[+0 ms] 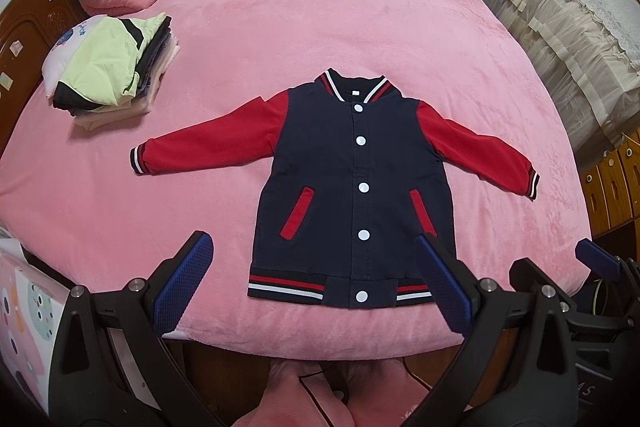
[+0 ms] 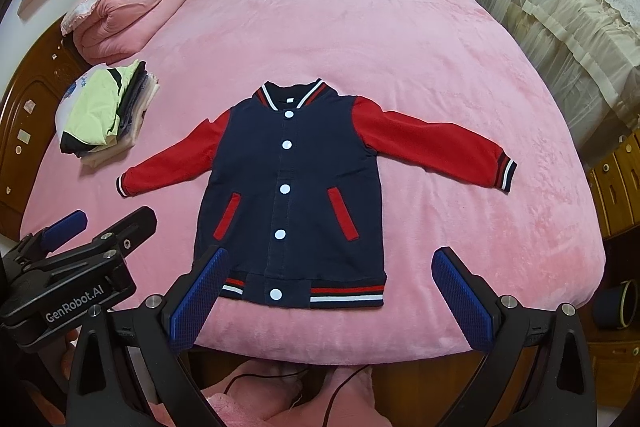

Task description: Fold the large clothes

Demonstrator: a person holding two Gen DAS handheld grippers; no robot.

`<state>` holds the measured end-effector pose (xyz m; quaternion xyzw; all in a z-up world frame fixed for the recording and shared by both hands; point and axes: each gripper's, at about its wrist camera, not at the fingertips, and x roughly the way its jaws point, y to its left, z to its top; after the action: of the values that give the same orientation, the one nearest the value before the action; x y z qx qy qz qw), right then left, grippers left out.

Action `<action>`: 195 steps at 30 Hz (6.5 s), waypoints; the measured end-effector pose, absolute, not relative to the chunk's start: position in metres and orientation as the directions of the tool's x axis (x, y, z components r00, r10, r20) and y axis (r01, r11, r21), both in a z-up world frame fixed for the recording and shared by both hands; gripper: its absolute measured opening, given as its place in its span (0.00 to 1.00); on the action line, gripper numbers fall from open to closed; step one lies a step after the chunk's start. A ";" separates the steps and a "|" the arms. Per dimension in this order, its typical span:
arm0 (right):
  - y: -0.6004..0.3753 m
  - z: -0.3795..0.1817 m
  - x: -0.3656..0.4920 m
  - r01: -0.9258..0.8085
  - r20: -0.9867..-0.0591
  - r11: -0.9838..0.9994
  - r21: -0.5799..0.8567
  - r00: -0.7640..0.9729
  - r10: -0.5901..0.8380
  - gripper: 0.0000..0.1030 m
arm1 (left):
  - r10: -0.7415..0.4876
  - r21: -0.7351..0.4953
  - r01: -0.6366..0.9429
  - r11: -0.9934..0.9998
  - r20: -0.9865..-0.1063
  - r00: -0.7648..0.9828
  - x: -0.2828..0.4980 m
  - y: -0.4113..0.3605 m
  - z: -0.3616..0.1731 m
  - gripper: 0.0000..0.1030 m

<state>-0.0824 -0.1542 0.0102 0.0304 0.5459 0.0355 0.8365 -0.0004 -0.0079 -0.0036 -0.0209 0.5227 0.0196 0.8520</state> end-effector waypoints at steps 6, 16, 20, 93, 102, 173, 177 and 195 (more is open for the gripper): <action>-0.155 0.010 -0.083 -0.024 -0.912 0.996 0.090 0.400 0.092 0.99 | 0.011 -0.015 -0.055 0.998 -0.892 0.452 0.000 -0.008 -0.003 0.97; -0.156 0.010 -0.083 -0.029 -0.912 0.996 0.083 0.401 0.087 0.99 | 0.010 -0.017 -0.056 0.998 -0.892 0.453 0.001 -0.009 -0.003 0.97; -0.155 0.011 -0.079 -0.035 -0.915 0.997 0.071 0.395 0.079 0.99 | 0.002 -0.025 -0.054 0.998 -0.894 0.448 0.001 -0.010 -0.003 0.97; 0.142 -0.117 0.099 -0.273 -0.890 0.929 0.249 0.315 0.330 0.99 | -0.060 -0.352 -0.780 0.516 -0.924 0.378 0.070 0.384 -0.241 0.82; 0.179 -0.176 0.113 -0.200 -0.911 0.955 0.221 0.306 0.275 0.99 | -0.098 -0.471 -0.635 0.612 -0.843 0.529 0.091 0.410 -0.271 0.70; -0.097 -0.255 0.189 -0.142 -0.762 0.800 0.583 0.247 0.599 0.17 | -0.079 -0.133 -0.231 0.964 -0.970 0.229 0.256 0.065 -0.283 0.34; -0.085 -0.278 0.210 -0.093 -0.820 0.852 0.516 0.233 0.522 0.05 | -0.166 -0.254 -0.331 0.909 -0.948 0.272 0.268 0.098 -0.297 0.31; -0.092 -0.260 0.186 -0.048 -0.786 0.838 0.544 0.319 0.529 0.03 | -0.060 -0.120 -0.208 0.971 -0.959 0.277 0.207 0.129 -0.270 0.29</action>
<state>0.1860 -0.0915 -0.2602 0.2172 0.5536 0.1842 0.7825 0.2073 0.1290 -0.2700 -0.1116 0.5995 0.0469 0.7912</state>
